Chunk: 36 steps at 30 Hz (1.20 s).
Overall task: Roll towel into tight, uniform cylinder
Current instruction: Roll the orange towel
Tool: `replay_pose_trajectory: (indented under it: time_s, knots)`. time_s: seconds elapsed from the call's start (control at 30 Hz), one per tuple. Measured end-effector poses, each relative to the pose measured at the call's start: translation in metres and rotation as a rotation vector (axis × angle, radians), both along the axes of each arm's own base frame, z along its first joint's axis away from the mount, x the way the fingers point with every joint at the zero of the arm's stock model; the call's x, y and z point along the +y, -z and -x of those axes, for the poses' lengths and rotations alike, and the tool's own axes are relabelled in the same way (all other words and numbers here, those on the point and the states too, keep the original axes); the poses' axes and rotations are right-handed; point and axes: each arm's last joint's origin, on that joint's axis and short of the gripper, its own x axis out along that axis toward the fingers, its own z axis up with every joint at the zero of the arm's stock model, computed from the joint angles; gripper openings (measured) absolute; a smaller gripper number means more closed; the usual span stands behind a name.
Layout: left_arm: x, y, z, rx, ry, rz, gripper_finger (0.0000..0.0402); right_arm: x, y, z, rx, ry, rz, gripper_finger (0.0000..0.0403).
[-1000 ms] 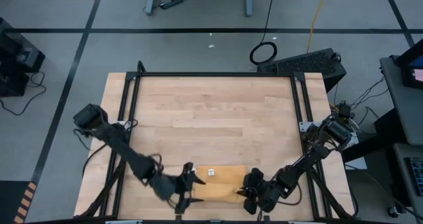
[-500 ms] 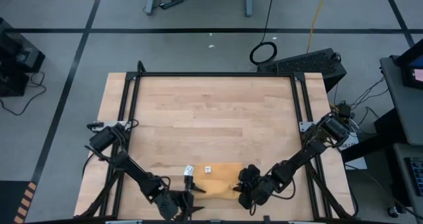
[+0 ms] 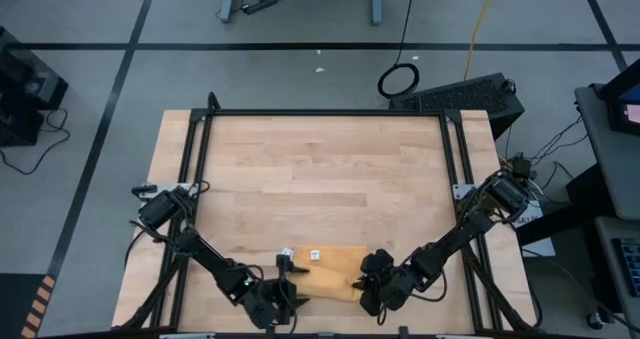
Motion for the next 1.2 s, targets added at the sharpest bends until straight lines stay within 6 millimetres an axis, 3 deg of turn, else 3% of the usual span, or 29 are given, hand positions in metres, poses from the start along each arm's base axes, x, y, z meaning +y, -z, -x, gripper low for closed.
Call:
replay_pose_trajectory:
  time_s: [0.13,0.23,0.5,0.6,0.7,0.9,1.2]
  knots:
    - [0.004,0.001,-0.002,0.013,-0.023,0.016,0.0354,0.0,0.0,-0.001,-0.015,-0.015,0.013,0.0011]
    - [0.005,0.002,-0.001,0.019,-0.031,-0.003,0.0299,0.004,-0.002,0.001,-0.055,-0.027,0.067,0.003]
    - [0.01,0.008,0.004,0.08,-0.036,-0.078,0.0079,0.02,-0.028,0.02,-0.187,-0.218,0.309,0.0157]
    - [0.013,0.01,0.006,0.084,-0.043,-0.087,0.0024,0.033,-0.033,0.034,-0.249,-0.338,0.494,0.021]
    - [0.015,0.011,0.005,0.077,-0.064,-0.038,0.0021,0.048,-0.025,0.048,-0.292,-0.396,0.612,0.0258]
    - [0.019,0.005,-0.006,0.095,-0.037,0.157,0.0072,0.07,-0.008,0.06,-0.402,-0.424,0.816,0.0333]
    - [0.038,-0.002,-0.026,0.17,0.001,0.375,0.0053,0.067,0.008,0.051,-0.376,-0.515,0.93,0.0339]
